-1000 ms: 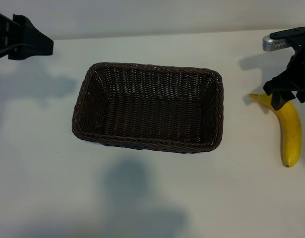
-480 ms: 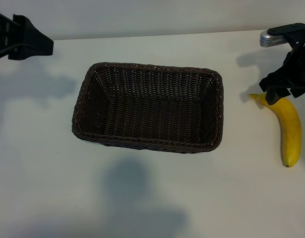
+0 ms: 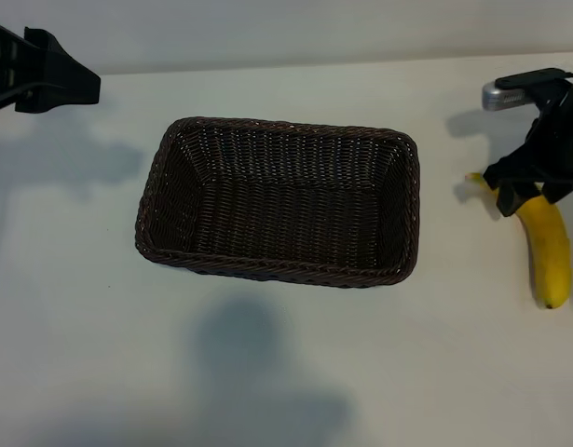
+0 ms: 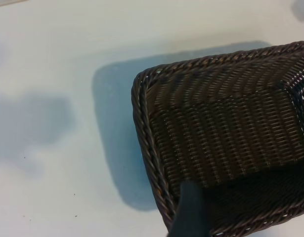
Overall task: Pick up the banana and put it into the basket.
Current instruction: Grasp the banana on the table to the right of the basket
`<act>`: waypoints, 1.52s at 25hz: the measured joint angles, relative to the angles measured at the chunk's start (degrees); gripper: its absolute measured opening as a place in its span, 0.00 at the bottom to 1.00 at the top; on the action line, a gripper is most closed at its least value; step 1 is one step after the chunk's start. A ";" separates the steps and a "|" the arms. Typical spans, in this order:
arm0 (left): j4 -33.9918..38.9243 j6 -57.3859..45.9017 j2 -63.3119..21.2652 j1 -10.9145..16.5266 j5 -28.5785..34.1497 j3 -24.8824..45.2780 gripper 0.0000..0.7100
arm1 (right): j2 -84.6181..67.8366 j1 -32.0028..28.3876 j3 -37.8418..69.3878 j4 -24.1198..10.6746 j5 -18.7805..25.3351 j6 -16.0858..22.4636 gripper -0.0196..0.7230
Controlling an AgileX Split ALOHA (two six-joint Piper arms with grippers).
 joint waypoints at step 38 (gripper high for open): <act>0.00 0.86 0.00 0.00 -0.05 0.00 0.86 | 3.75 0.00 0.02 -4.24 -0.98 4.58 0.62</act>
